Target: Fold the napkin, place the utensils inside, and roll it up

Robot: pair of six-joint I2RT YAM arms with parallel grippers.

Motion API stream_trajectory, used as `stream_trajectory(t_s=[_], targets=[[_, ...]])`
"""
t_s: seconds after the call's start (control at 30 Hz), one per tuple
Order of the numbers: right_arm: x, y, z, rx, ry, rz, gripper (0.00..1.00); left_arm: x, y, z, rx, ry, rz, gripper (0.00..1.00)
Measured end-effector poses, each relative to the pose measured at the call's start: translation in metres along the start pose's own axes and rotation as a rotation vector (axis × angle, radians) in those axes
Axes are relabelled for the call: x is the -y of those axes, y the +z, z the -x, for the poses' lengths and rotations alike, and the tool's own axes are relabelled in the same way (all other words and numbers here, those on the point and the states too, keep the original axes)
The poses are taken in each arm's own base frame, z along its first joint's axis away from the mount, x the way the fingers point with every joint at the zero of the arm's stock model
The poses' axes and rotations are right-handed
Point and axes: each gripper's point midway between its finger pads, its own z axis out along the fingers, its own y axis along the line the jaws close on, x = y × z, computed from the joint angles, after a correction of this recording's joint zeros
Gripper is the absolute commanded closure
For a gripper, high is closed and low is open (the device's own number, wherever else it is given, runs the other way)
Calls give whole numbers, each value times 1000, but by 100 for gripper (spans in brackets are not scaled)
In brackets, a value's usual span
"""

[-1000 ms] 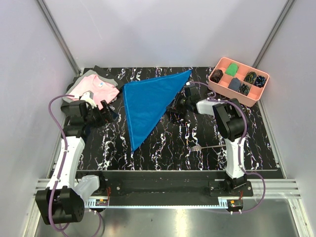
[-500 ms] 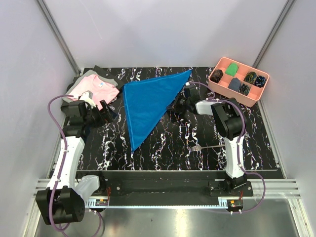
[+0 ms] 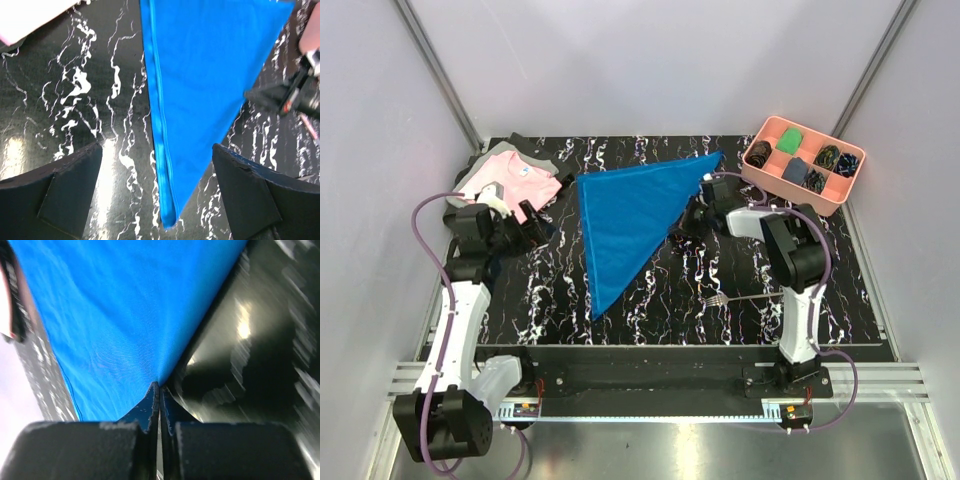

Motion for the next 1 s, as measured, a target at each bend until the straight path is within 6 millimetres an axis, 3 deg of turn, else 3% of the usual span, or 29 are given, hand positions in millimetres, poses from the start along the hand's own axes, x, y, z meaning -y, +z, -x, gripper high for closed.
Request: stream_trajectory(t_s=[0.17,0.33,0.4,0.43,0.47,0.53,0.7,0.8,0.9,1.0], targets=[[29,-39,-19,-39,4,-83,100,16,10,-7,19,-20,-36,8],[57,-75,-34,-66,1,-172,100,66,45,-40,-71,14,-141,12],[65,-85,-39,-78,0,-196,89,69,67,-46,-108,15,-125,14],[69,-90,-41,-85,-1,-206,71,68,82,-50,-135,18,-107,17],[70,-93,-42,-90,0,-212,64,69,96,-51,-156,22,-93,19],[70,-99,-43,-101,-6,-206,50,75,126,-49,-188,44,-78,23],[58,-112,-42,-105,-51,-174,45,101,203,-18,-184,130,-99,40],[44,-125,-37,-89,-87,-141,44,107,239,-7,-183,174,-99,49],[27,-138,-27,-49,-128,-105,43,98,265,-13,-209,207,-64,59],[13,-151,-17,-3,-162,-76,43,80,273,-33,-266,227,-6,59]])
